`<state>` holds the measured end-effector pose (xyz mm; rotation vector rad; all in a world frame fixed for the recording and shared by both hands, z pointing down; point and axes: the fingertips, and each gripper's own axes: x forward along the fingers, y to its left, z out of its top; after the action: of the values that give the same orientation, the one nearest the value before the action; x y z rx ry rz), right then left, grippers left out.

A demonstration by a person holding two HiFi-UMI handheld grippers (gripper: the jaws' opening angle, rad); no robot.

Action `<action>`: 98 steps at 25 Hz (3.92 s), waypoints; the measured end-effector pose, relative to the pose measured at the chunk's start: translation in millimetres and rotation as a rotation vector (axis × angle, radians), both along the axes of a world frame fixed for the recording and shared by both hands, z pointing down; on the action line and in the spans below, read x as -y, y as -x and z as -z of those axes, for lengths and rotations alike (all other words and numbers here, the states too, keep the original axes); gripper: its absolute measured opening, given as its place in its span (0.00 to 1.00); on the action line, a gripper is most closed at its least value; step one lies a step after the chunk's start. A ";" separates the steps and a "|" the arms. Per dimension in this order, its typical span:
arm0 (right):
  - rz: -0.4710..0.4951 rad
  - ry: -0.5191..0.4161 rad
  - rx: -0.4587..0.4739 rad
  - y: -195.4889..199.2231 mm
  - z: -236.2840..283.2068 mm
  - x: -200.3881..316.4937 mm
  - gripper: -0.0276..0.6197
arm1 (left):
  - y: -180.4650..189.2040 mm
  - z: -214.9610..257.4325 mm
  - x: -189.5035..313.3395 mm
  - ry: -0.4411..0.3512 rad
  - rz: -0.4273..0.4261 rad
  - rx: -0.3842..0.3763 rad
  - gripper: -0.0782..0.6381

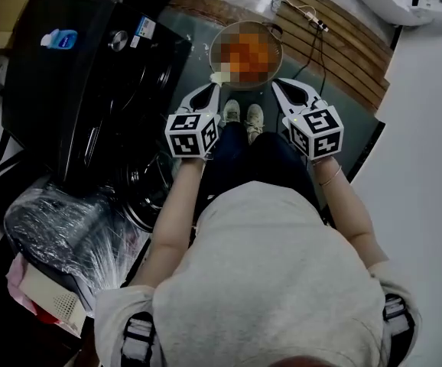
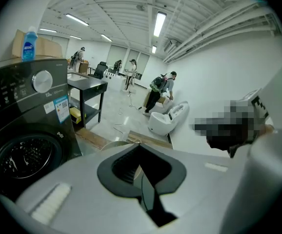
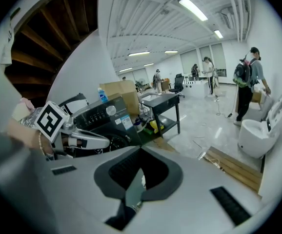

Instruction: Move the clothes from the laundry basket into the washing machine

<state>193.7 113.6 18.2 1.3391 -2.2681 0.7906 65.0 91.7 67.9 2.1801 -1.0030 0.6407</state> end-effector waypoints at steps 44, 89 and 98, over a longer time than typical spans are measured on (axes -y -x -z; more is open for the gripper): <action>-0.052 0.304 0.052 56.5 -415.2 13.5 0.05 | 42.3 -489.2 46.5 0.328 0.183 0.178 0.34; -0.066 0.395 0.132 76.1 -424.1 55.6 0.41 | 0.7 -156.0 76.7 -0.030 0.010 -0.412 0.15; -0.109 0.254 0.207 50.3 -386.4 85.3 0.06 | 4.1 -217.1 59.5 0.060 -0.019 -0.290 0.16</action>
<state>143.3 28.3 404.6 1.3210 -2.1661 1.2618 60.9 32.3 285.0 2.1551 -0.8012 0.3444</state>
